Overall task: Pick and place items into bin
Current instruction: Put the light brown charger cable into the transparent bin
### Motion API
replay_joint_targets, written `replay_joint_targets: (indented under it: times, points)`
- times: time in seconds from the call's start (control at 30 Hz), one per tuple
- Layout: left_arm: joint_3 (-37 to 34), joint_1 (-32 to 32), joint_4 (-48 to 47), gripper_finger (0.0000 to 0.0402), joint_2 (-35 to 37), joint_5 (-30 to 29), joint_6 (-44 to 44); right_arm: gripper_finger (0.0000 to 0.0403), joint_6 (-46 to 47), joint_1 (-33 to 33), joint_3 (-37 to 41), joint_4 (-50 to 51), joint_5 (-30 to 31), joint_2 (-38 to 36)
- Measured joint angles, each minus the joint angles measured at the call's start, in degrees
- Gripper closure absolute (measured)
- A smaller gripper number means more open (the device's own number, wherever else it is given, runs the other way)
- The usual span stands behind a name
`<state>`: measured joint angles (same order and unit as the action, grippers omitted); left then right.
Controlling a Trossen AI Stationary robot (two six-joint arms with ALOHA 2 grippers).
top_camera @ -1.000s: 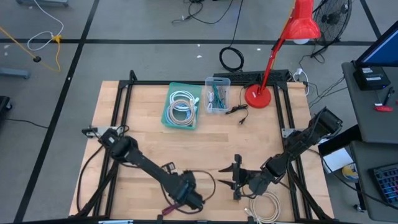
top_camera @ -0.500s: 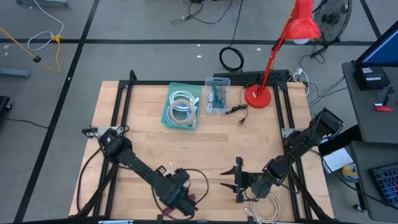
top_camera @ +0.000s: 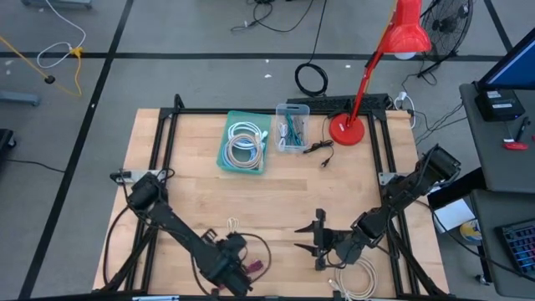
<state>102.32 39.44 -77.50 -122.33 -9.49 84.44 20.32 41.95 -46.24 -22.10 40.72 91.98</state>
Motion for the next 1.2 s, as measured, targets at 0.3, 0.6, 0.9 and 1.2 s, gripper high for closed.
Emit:
replay_joint_targets:
  times: [0.3,0.6,0.9,1.2]
  points:
    - [0.0,-2.09,12.31,0.032,-0.08,-0.34,-12.74,0.0232,0.63,0.03,0.0,0.06,-0.23,0.02]
    - [0.0,-4.11,12.12,0.032,-0.12,1.85,-5.81,0.0232,0.65,0.03,0.0,0.35,-0.24,0.02]
    - [0.0,-4.86,24.2,0.032,-0.16,0.93,-6.33,0.0232,0.65,0.13,0.0,0.54,-0.26,0.02]
    - [0.0,-3.32,39.59,0.032,-0.16,5.72,-16.2,0.0232,1.06,0.13,0.0,0.54,-0.26,0.02]
